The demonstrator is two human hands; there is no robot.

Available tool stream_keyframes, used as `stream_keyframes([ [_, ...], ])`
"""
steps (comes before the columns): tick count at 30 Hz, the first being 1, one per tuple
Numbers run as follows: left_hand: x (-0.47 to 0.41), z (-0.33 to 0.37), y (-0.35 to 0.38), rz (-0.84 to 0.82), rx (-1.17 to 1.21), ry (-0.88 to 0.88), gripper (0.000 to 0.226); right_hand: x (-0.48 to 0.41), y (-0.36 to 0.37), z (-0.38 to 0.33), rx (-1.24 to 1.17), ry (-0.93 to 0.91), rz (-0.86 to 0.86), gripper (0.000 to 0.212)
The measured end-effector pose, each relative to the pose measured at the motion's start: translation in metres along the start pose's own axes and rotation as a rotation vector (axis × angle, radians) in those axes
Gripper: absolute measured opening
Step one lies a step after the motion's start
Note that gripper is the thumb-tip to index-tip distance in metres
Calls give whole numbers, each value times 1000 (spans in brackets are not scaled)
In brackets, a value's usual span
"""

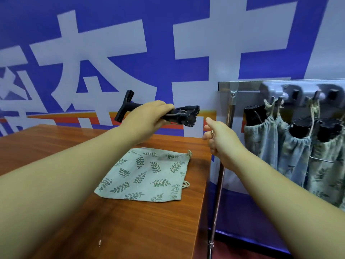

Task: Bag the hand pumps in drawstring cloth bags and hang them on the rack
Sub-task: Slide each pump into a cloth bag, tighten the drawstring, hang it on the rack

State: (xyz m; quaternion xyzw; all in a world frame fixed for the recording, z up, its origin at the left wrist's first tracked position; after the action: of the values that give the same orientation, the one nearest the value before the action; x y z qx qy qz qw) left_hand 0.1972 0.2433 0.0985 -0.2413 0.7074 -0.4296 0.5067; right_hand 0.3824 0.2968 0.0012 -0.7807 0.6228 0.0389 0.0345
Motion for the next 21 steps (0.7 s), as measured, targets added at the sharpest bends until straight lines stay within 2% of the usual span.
stream_keyframes([
  [4,8,43,-18,15,-101,131,28,33,-4,-20,-116,14,-66,36],
  [9,20,89,-35,17,-166,227,37,76,-5,-51,55,-91,-181,35],
  [12,24,111,-47,45,-180,270,33,96,-13,-62,115,-136,-143,38],
  [17,32,140,-66,90,-180,292,31,131,-36,-82,176,-241,-35,26],
  [21,38,164,-77,130,-167,288,36,156,-59,-96,204,-320,117,16],
])
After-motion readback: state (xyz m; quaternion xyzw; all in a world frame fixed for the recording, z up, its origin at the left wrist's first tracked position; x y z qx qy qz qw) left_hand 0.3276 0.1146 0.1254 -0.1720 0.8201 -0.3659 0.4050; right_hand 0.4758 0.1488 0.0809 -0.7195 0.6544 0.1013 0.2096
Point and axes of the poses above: each hand's wrist, its own x-axis away from the middle knuckle, its own y-axis out of the palm, z = x × y, the point moved 9 cm from there along -x, towards the middle knuckle, and after that the axes turned 2 degrees about -z, right-handed, at the moved point
